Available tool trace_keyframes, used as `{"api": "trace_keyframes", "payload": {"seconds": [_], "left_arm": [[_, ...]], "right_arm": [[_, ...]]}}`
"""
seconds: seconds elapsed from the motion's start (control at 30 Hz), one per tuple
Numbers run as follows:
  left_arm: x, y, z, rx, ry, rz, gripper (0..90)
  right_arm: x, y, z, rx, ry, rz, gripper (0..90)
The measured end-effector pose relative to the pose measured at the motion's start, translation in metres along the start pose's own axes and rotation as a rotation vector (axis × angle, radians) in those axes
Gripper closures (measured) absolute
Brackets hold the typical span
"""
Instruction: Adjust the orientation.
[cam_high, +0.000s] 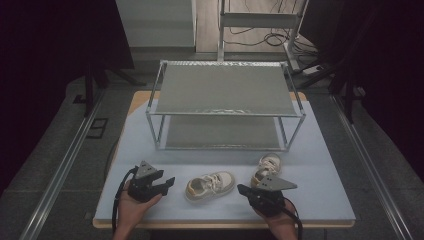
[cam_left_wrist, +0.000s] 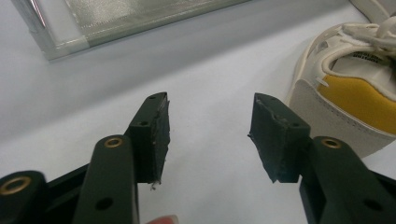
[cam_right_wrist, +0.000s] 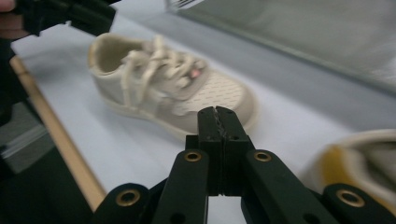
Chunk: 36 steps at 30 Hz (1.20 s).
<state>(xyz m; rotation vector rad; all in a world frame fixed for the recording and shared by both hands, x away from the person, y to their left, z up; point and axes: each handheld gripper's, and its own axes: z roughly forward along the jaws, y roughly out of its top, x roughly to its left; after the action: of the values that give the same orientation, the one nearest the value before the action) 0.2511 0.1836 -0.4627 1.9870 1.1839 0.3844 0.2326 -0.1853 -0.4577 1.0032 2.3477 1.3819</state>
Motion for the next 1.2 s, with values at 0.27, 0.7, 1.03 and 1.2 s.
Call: {"api": "trace_keyframes", "payload": {"seconds": [0.27, 0.7, 1.03, 1.2], "left_arm": [[0.000, -0.001, 0.000, 0.004, -0.009, 0.001, 44.2], [0.002, -0.001, -0.001, 0.018, -0.023, 0.006, 43.1], [0.006, -0.002, -0.002, 0.023, -0.024, -0.004, 42.8], [0.007, -0.003, -0.003, 0.022, -0.024, -0.007, 42.8]], "right_arm": [[0.013, -0.007, 0.026, 0.088, -0.049, -0.010, 89.3], [0.016, -0.003, 0.052, 0.125, -0.204, -0.023, 89.1], [0.020, 0.017, 0.080, 0.153, -0.294, -0.028, 88.7], [0.015, 0.028, 0.094, 0.168, -0.291, -0.011, 88.1]]}}
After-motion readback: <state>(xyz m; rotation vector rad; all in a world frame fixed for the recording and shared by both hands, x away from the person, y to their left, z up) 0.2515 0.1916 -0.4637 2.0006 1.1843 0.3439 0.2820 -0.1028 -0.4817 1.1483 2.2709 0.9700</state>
